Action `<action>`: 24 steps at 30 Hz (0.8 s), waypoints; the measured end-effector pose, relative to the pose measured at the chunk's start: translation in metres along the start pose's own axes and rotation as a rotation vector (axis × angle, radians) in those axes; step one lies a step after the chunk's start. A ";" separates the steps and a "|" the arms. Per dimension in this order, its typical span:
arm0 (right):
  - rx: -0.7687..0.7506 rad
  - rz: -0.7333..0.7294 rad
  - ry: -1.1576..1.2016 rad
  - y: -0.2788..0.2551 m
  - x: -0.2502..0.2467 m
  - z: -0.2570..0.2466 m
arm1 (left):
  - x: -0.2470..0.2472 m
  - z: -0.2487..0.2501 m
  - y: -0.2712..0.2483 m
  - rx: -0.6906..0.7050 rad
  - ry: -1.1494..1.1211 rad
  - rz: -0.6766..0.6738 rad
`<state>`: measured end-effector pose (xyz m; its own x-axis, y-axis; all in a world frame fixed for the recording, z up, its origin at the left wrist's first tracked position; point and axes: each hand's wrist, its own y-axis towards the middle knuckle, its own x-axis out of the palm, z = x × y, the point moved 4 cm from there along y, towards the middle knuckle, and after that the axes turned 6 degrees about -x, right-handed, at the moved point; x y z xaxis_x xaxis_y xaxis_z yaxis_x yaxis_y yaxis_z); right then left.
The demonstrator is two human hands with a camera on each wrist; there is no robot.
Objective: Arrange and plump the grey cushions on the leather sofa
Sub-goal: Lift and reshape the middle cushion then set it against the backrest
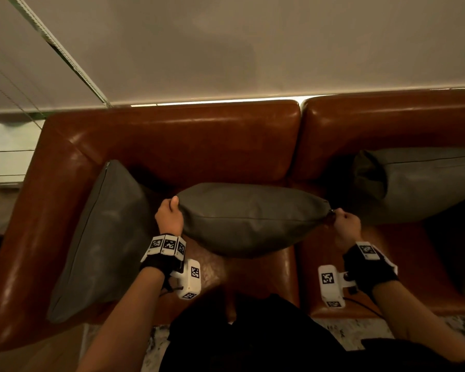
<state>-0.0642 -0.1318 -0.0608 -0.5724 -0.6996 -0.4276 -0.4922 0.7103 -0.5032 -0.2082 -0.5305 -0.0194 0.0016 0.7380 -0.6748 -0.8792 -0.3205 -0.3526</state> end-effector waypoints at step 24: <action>-0.024 -0.062 0.092 0.004 0.012 -0.016 | -0.020 -0.014 -0.002 0.045 -0.072 0.078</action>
<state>-0.0834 -0.1362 -0.0560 -0.5973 -0.7333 -0.3248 -0.5440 0.6680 -0.5078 -0.2003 -0.5532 -0.0141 -0.1005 0.7534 -0.6498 -0.8960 -0.3525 -0.2701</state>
